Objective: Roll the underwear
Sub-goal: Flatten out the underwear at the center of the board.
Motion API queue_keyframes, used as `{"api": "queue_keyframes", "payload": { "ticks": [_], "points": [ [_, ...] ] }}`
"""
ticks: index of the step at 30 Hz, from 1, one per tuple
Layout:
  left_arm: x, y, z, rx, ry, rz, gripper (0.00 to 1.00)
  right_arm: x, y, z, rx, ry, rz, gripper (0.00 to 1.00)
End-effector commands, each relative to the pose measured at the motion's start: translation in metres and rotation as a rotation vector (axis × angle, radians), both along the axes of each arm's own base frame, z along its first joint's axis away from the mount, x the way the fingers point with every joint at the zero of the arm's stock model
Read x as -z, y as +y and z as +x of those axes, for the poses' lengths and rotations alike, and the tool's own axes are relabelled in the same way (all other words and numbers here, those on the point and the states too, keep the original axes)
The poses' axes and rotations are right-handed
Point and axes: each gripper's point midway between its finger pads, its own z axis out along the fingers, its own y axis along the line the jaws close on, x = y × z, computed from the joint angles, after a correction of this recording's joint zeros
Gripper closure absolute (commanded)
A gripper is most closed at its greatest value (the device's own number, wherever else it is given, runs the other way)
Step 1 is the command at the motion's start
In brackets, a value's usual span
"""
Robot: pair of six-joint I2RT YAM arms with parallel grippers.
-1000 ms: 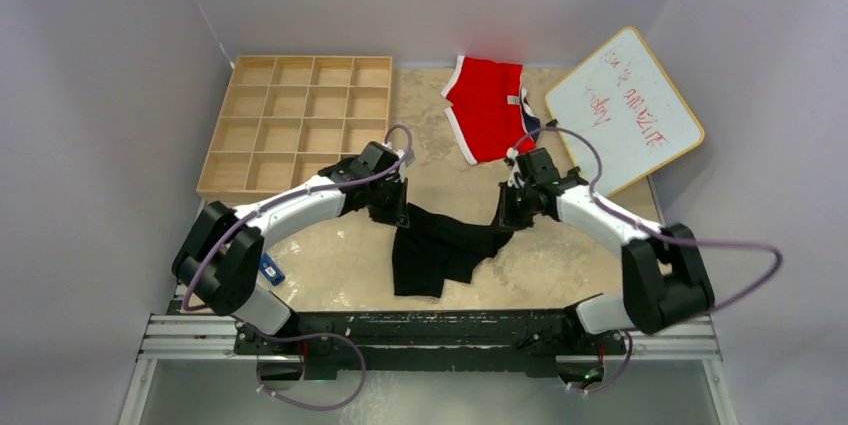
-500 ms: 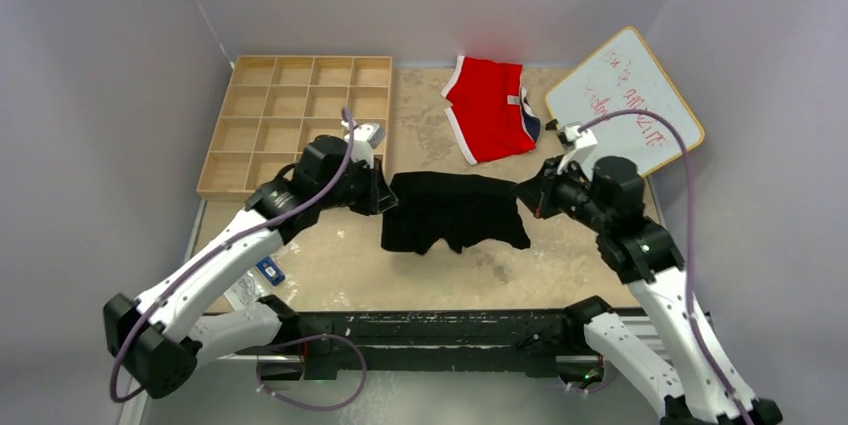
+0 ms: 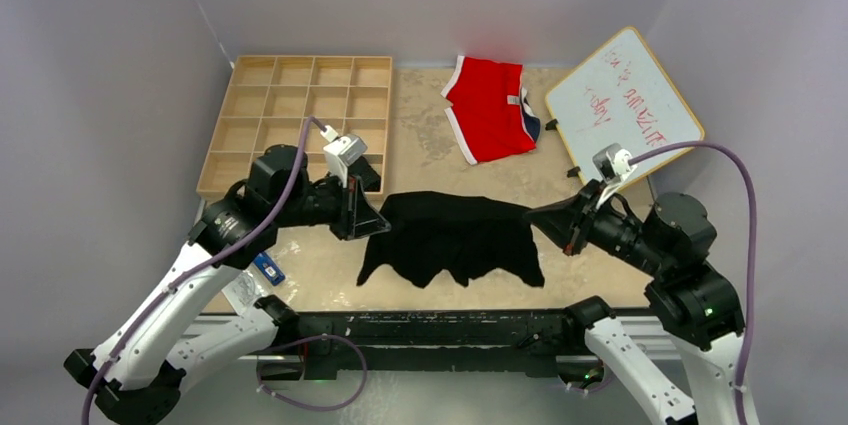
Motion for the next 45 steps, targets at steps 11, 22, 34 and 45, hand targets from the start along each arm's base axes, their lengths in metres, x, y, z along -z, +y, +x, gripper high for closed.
{"api": "queue_keyframes", "payload": {
  "ticks": [11, 22, 34, 45],
  "points": [
    [0.176, -0.093, 0.099, 0.103, 0.389, 0.051, 1.0, 0.216, -0.04, 0.142, 0.557, 0.606, -0.358, 1.0],
    [0.212, -0.052, 0.224, -0.095, 0.344, 0.239, 0.57, 0.257, -0.08, 0.219, 0.622, 0.658, -0.496, 1.0],
    [0.163, -0.018, 0.173, -0.156, 0.221, 0.252, 0.27, 0.223, -0.054, 0.219, 0.47, 0.632, -0.363, 0.54],
    [0.165, 0.007, 0.101, -0.191, 0.22, 0.219, 0.26, 0.266, 0.028, 0.117, 0.198, 0.82, -0.158, 0.55]
  ]
}}
